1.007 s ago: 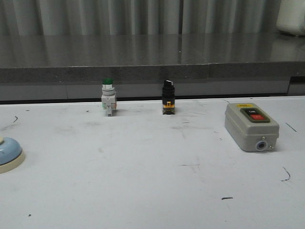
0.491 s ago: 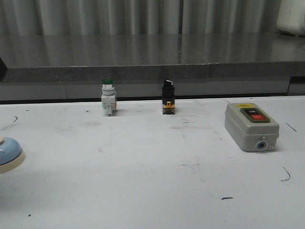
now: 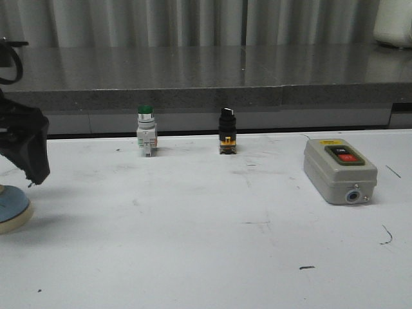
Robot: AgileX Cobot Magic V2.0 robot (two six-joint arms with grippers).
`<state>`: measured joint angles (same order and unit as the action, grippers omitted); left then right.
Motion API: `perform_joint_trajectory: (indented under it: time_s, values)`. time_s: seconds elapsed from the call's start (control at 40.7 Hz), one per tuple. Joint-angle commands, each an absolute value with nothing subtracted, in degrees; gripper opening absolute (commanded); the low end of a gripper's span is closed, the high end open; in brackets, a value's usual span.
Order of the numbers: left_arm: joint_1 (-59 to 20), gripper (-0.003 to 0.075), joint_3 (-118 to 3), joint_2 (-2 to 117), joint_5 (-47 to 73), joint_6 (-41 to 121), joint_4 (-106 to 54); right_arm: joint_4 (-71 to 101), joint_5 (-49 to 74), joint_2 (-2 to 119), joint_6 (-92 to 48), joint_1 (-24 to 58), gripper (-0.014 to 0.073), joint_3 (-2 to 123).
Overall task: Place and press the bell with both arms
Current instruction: 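Lower the left gripper onto the blue bell and grasp it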
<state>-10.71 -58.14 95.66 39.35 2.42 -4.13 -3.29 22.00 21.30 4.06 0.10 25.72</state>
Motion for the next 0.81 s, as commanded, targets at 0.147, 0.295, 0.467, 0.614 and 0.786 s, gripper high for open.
perform_joint_trajectory:
  time_s: [0.147, 0.295, 0.467, 0.614, 0.786]
  values:
    - [-10.95, 0.0679, -61.48, 99.58, 37.83, 2.02, -3.53, -3.41, 17.85, 22.10, 3.97, -0.35, 0.0345, 27.84]
    - [-10.95, 0.0674, -61.83, 101.31, 38.35, 2.02, -3.53, -3.41, 17.85, 22.10, 3.97, -0.35, 0.0345, 27.84]
    - [-10.95, 0.0540, -61.83, 101.92, 39.52, 2.02, -3.53, -3.41, 17.85, 22.10, 3.97, -0.35, 0.0345, 27.84]
    - [-10.95, 0.0348, -61.83, 101.92, 39.75, 2.02, -3.36, -3.41, 17.85, 22.10, 3.97, -0.35, 0.0345, 27.84]
    - [-10.95, 0.0227, -63.14, 101.92, 40.69, 2.02, -3.37, -3.41, 17.85, 22.10, 3.97, -0.35, 0.0345, 27.84]
